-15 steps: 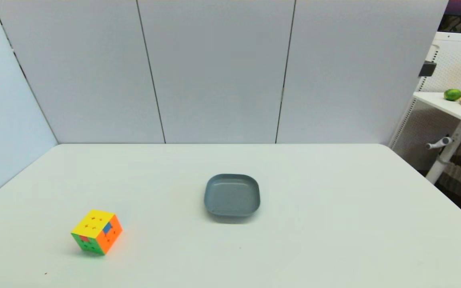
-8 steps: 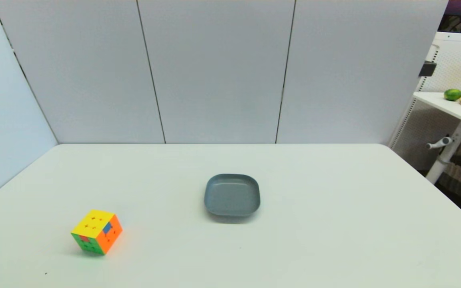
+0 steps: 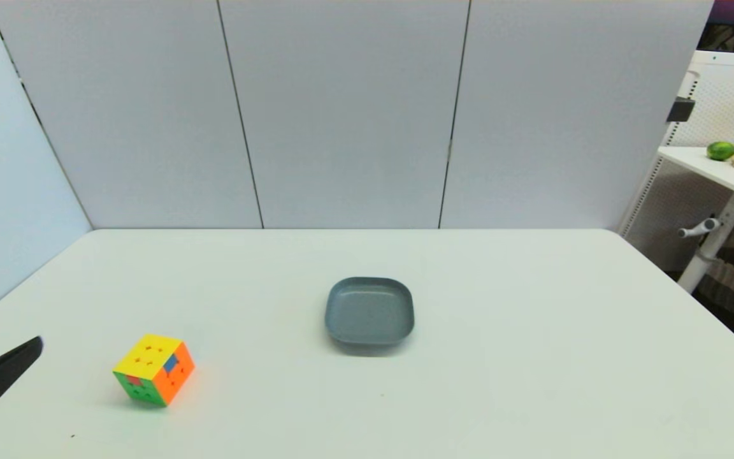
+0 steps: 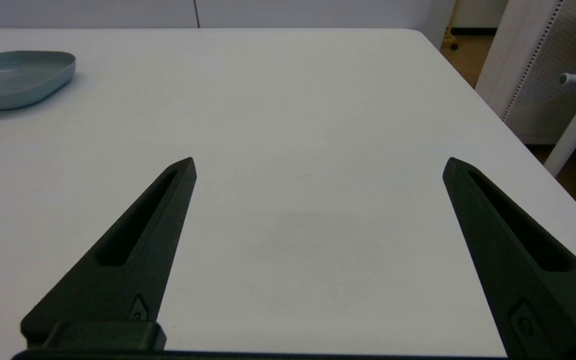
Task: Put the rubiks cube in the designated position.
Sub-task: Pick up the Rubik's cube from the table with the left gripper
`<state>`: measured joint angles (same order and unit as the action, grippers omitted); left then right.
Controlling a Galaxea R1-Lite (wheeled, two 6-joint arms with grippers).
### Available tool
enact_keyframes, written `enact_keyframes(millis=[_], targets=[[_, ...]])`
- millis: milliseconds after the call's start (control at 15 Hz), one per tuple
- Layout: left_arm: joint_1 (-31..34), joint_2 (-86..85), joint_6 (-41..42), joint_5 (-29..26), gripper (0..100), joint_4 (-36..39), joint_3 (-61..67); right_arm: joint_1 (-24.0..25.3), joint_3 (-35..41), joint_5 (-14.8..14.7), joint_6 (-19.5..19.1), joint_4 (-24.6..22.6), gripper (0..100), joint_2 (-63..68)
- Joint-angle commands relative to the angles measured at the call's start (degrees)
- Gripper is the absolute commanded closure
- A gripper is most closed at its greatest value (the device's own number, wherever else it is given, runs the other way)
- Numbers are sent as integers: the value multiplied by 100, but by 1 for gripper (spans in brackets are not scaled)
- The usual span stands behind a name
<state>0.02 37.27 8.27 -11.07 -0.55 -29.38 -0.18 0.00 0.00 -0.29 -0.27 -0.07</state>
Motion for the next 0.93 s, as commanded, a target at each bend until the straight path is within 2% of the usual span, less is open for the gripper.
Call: enact_keyframes(millis=[67,200,333,933], targets=[[-257,2505,659,52,0,213,-323,1,0,0,-15,0,0,7],[-266,2645,993,61,0,-472,-340,1,0,0,-15,0,0,7],[-319,2795,1116,52,0,-842,-349,1,0,0,3,0,0,7],[-591,3577,1107,-132,0,-1044,-648,1,0,0,3,0,0,7]])
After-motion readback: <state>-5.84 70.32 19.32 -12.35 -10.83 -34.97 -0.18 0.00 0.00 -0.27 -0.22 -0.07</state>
